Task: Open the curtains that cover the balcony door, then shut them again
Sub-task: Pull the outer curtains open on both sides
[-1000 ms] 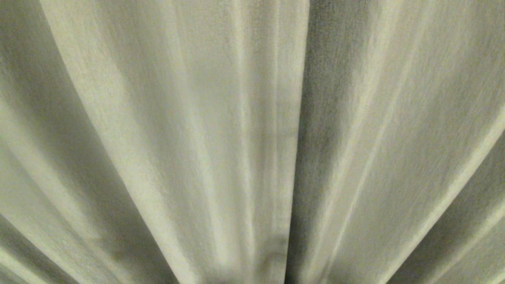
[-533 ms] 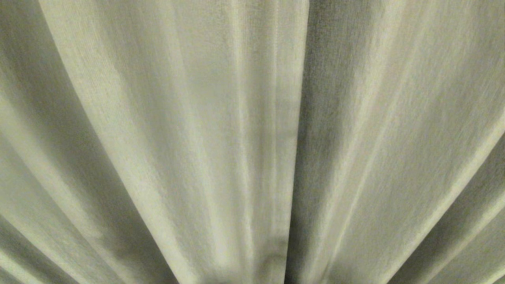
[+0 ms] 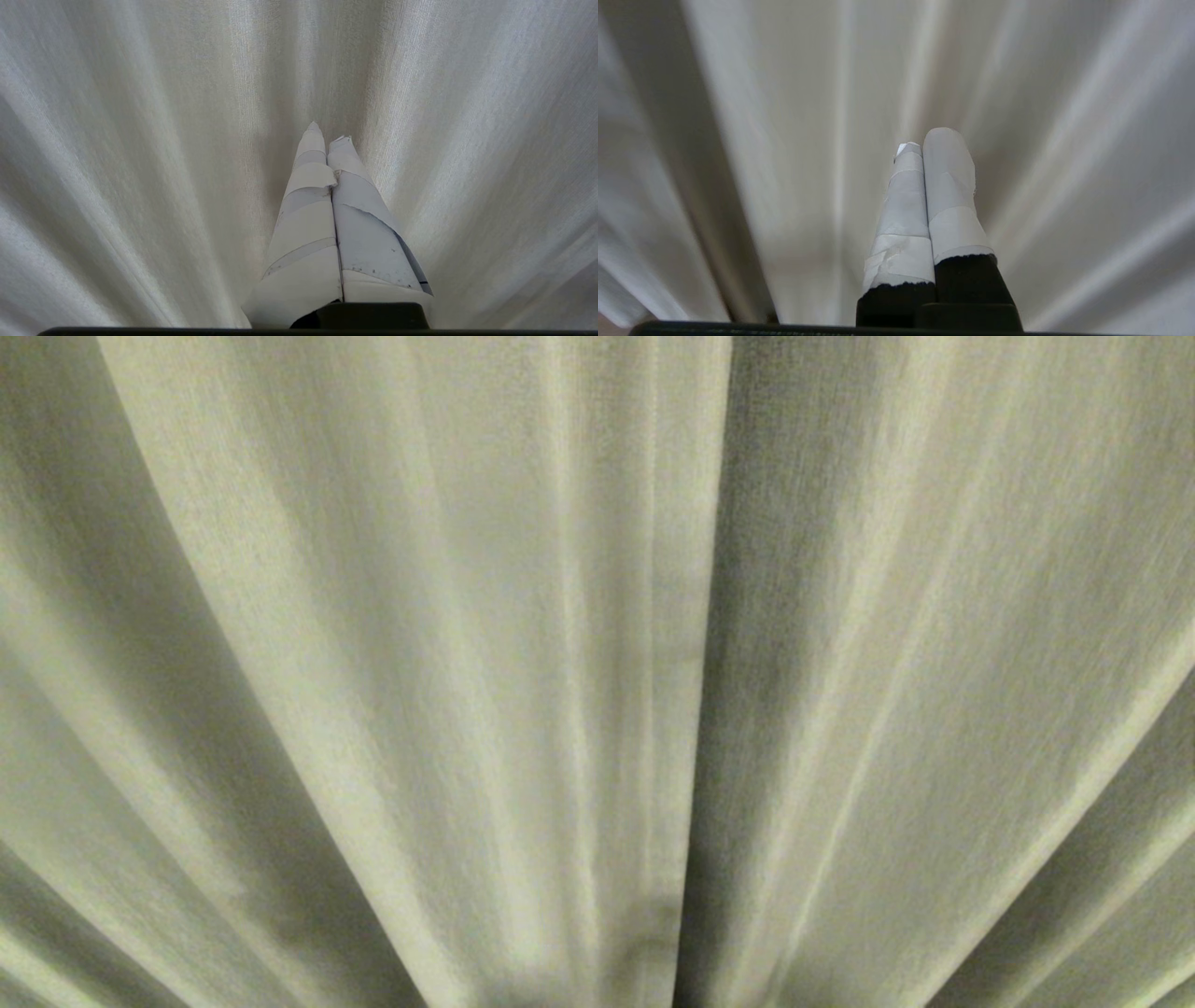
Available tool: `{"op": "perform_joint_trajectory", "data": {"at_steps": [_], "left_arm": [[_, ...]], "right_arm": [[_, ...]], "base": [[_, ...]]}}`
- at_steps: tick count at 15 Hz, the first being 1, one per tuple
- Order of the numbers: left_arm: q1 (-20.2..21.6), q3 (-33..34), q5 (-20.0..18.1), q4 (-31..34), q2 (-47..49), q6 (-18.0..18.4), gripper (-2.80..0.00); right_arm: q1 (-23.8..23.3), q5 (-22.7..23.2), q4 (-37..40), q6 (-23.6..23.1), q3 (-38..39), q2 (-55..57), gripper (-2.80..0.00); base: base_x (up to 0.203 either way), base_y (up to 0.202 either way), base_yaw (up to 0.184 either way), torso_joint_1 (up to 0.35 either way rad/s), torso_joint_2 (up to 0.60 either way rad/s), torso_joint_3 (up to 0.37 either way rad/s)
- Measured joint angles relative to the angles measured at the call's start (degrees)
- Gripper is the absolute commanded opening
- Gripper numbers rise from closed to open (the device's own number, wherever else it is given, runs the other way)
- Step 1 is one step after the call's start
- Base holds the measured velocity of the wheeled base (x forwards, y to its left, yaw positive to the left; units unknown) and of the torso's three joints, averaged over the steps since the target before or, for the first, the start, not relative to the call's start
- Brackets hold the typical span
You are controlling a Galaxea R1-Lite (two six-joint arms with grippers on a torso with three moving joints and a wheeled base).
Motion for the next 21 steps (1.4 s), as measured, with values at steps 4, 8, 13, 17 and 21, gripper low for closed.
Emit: {"op": "perform_joint_trajectory", "data": {"at_steps": [4,8,13,17,21], "left_arm": [[0.0,0.0,0.0,0.0,0.0,0.0,-2.8],[0.0,0.0,0.0,0.0,0.0,0.0,-2.8],[0.0,0.0,0.0,0.0,0.0,0.0,-2.8],[0.0,0.0,0.0,0.0,0.0,0.0,-2.8],[0.0,0.0,0.0,0.0,0.0,0.0,-2.8]], "right_arm": [[0.0,5.1,-1.8,0.3,-12.9,9.3,0.0],[0.0,4.4,-2.4,3.0,-27.0,18.7,0.0],[0.1,1.1,-2.7,5.7,-34.5,27.2,0.0],[0.1,1.2,-3.5,8.6,-38.6,34.1,0.0],[0.4,1.5,-8.5,9.3,-42.2,42.8,0.0]], "base": [[0.0,0.0,0.0,0.0,0.0,0.0],[0.0,0.0,0.0,0.0,0.0,0.0],[0.0,0.0,0.0,0.0,0.0,0.0],[0.0,0.0,0.0,0.0,0.0,0.0],[0.0,0.0,0.0,0.0,0.0,0.0]]}}
